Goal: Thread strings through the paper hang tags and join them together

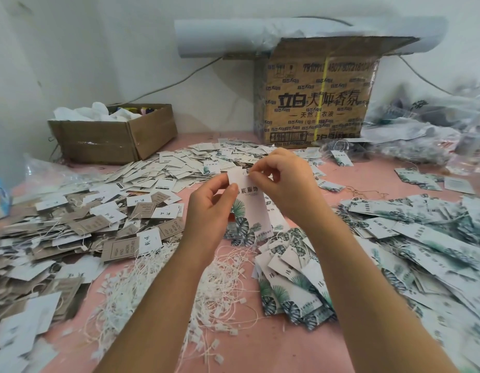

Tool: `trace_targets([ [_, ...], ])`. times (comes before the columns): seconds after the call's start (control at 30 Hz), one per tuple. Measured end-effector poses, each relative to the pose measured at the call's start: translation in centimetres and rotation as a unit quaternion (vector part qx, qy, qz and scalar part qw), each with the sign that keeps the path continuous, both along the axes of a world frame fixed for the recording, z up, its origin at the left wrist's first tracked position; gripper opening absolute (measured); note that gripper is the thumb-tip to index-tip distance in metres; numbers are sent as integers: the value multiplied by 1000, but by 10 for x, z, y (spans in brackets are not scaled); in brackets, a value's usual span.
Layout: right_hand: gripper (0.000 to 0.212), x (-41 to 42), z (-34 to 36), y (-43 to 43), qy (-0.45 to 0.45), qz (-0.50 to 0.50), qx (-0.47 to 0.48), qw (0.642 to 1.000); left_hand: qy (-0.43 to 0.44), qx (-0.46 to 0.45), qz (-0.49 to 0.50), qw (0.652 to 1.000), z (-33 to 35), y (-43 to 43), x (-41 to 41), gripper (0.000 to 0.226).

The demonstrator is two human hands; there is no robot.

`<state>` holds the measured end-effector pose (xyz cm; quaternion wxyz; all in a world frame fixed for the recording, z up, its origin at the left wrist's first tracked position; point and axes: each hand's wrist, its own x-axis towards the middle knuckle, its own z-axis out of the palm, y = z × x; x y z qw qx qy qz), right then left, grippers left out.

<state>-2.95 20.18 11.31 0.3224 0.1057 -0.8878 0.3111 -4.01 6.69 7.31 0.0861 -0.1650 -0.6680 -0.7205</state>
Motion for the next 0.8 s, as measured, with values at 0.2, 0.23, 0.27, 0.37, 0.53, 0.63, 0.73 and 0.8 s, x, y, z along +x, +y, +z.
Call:
trace_targets([
  [0.2, 8, 1, 1, -1, 14, -13, 14, 1000, 22, -7, -22, 999, 3, 0, 4, 22],
  [0.23, 8, 1, 1, -2, 14, -14, 18, 1000, 25, -6, -28, 999, 4, 0, 5, 22],
  [0.27, 8, 1, 1, -2, 14, -14, 22, 1000, 26, -3, -34, 999, 4, 0, 5, 22],
  [0.37, 8, 1, 0, -2, 12, -8, 20, 1000, 7, 27, -49, 998, 4, -1, 4, 19],
  [0.53, 7, 4, 1, -6, 21, 28, -4, 999, -14, 65, -71, 995, 4, -6, 1, 20],
  [0.63, 7, 5, 2, -11, -1, 57, 16, 998, -10, 71, -55, 996, 3, -5, 1, 8],
  [0.73, 8, 5, 2, -11, -32, 75, 31, 996, -14, 54, -41, 998, 2, -6, -1, 12],
  [0.8, 9, 5, 0, -10, -48, 83, 28, 995, -21, 41, -28, 999, 1, -6, -2, 16],
])
